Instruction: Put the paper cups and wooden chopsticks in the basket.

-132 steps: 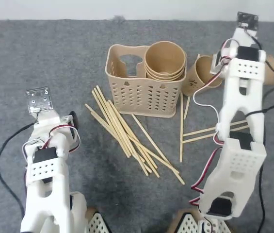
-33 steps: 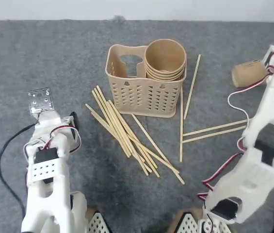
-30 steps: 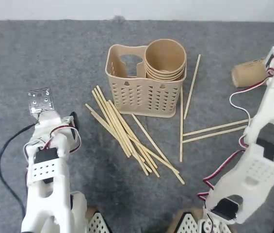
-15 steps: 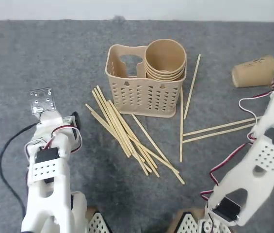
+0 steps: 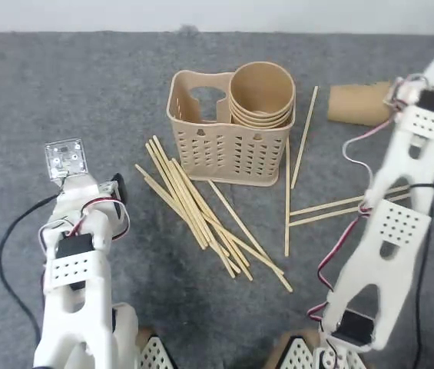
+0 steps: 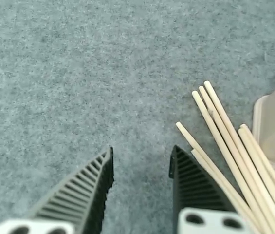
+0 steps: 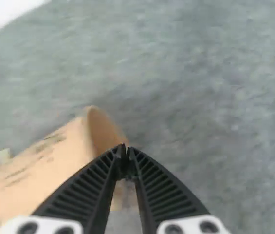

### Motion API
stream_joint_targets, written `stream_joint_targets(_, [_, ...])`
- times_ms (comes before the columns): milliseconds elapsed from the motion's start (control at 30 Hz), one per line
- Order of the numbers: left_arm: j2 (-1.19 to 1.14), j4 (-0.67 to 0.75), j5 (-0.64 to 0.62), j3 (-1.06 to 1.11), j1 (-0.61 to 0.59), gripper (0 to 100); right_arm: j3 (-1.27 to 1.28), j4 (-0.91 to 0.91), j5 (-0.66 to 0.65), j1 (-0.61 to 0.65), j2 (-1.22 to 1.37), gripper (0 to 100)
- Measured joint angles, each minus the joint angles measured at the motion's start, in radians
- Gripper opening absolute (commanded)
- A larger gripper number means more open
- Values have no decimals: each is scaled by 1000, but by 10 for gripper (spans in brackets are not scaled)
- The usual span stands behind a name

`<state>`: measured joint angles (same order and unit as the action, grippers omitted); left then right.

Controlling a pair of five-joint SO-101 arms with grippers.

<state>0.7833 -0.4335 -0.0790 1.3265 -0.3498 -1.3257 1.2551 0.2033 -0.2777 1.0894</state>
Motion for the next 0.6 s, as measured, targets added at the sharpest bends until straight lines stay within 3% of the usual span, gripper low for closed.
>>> stream_joint_targets(400, [0, 0, 0, 0, 0, 181, -103, 229, -28, 242, 0, 16])
stream_joint_targets(600, [0, 0, 0, 0, 0, 181, -110, 285, -28, 252, -2, 132])
